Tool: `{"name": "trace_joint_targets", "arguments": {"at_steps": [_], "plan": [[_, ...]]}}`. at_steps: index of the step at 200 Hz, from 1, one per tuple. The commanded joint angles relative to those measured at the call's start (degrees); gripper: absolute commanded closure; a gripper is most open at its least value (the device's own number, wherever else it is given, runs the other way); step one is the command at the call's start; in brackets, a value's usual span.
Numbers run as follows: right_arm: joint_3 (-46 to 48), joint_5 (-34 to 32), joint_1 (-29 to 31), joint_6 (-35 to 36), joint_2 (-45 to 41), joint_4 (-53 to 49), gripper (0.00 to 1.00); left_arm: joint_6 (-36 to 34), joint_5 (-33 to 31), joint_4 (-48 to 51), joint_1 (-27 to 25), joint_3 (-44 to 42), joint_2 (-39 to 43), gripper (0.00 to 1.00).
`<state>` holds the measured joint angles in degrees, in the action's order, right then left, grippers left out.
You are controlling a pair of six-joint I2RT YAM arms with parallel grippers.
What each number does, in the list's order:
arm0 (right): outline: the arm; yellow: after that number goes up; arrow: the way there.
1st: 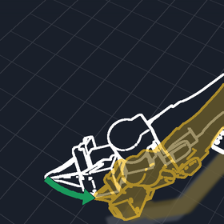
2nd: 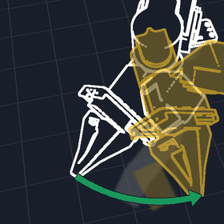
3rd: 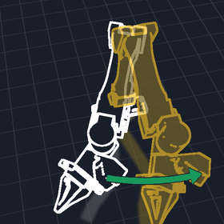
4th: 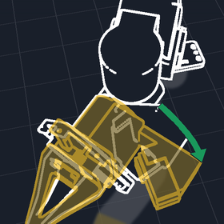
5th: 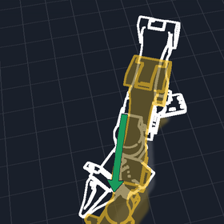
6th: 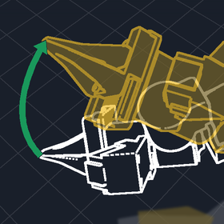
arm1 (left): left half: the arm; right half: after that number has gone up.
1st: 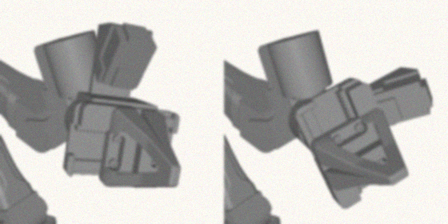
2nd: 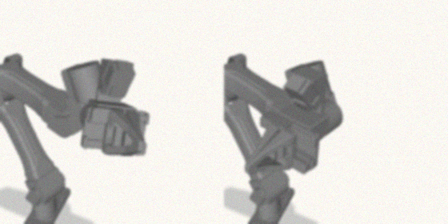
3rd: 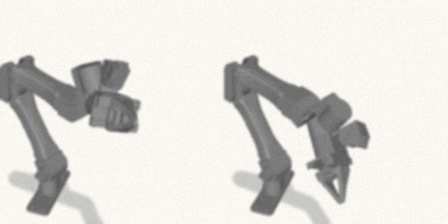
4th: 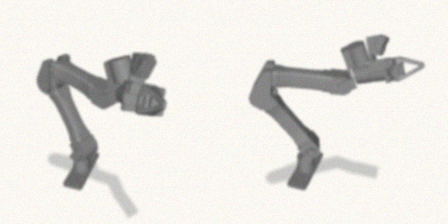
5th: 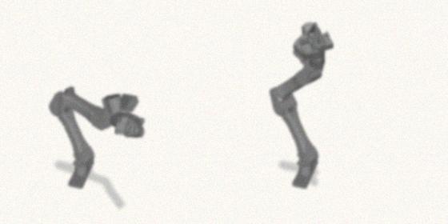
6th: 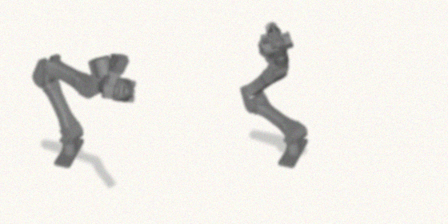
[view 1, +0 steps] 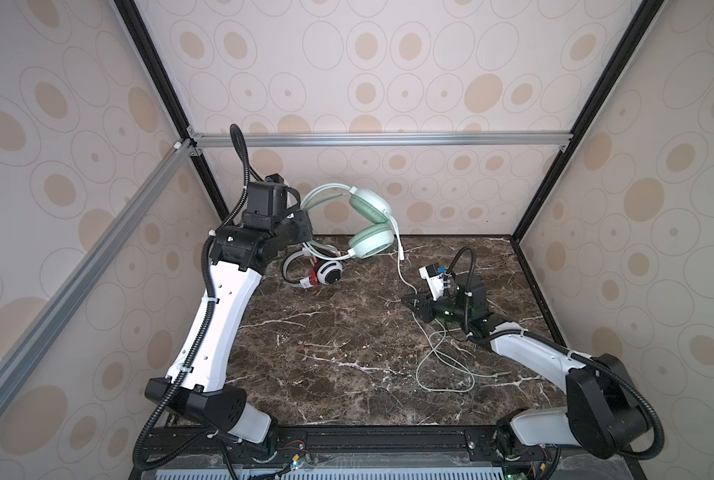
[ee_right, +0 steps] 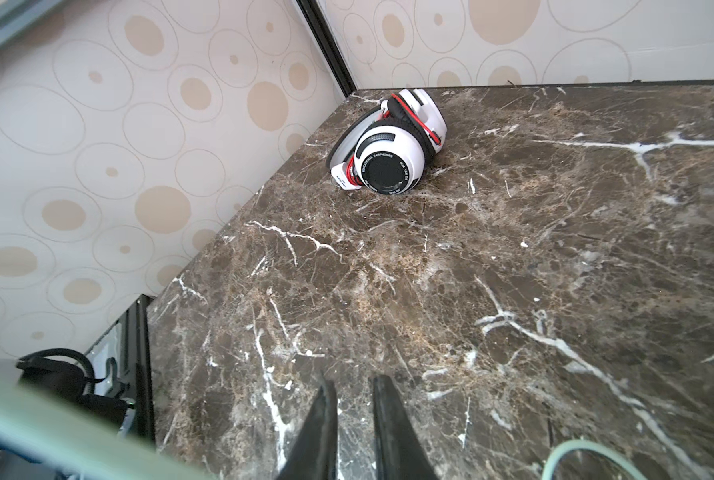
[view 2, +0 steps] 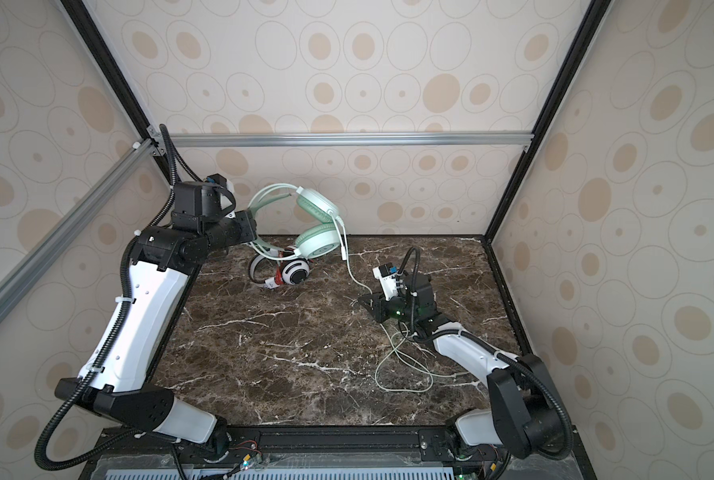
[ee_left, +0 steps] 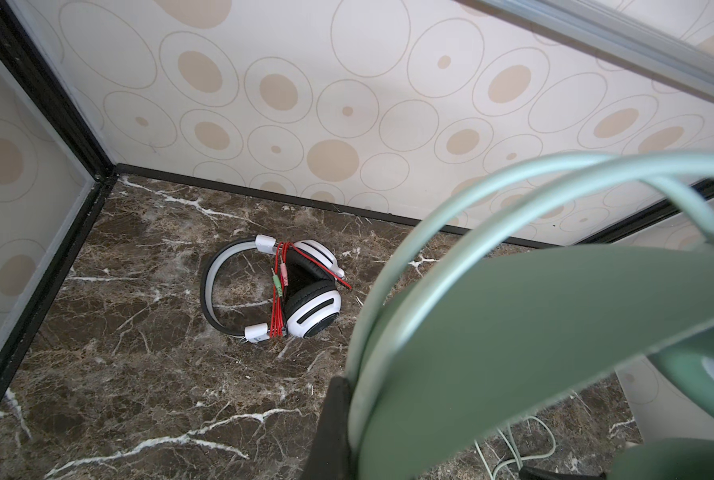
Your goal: Wrap the headphones
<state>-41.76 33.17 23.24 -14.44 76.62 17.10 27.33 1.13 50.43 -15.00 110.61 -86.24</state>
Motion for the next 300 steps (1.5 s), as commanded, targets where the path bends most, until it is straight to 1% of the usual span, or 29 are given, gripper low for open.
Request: {"name": "trace_joint_targets", "arguments": {"at_steps": [1,23,51,77,107,138,157,169,206,232,251,276,300], "plan": [[0.25,-0.91,-0.16,2.91,-3.37,-5.30,0.89,0.71,1.91,-5.07,0.96,-0.01,1.63,1.00],[-0.40,-3.55,-0.18,5.87,-7.02,-11.45,0.92,1.07,2.06,-6.11,1.71,-1.33,2.07,1.00],[-3.56,-7.08,0.25,11.69,-10.81,-23.35,0.99,2.35,1.70,-8.24,2.08,-3.32,2.48,1.00],[-7.42,-10.69,2.16,17.39,-13.47,-33.95,1.00,3.42,1.04,-10.61,2.11,-5.53,2.61,1.00],[-8.71,-13.86,5.47,19.39,-17.28,-39.19,1.00,4.28,-0.07,-13.35,2.09,-9.16,3.26,1.00],[-11.86,-17.60,11.53,21.33,-18.46,-43.47,1.00,4.22,-0.05,-15.39,1.98,-13.02,3.91,1.00],[-16.43,-20.49,15.42,23.54,-16.94,-46.68,1.00,2.90,-0.75,-15.82,1.67,-15.00,4.28,1.00],[-19.58,-21.11,16.66,24.18,-15.75,-47.81,1.00,1.96,-1.25,-15.96,1.43,-16.18,4.50,1.00],[-31.40,-21.17,17.63,24.65,-10.82,-50.84,1.00,-2.47,-4.20,-16.57,-0.94,-19.86,5.42,1.00],[-42.62,-24.74,17.86,25.98,-4.17,-58.14,1.00,-6.37,-6.20,-17.21,-4.21,-23.02,6.66,1.00],[-48.95,-26.30,17.93,26.91,0.04,-62.12,1.00,-8.11,-5.90,-18.18,-6.20,-25.90,8.17,1.00],[-53.24,-29.36,17.91,27.58,3.59,-63.86,1.00,-12.06,-4.79,-18.35,-9.33,-28.57,9.80,1.00],[-57.42,-33.64,17.97,28.11,7.74,-66.08,1.00,-15.42,-2.21,-18.18,-11.34,-31.53,12.10,1.00]]}}
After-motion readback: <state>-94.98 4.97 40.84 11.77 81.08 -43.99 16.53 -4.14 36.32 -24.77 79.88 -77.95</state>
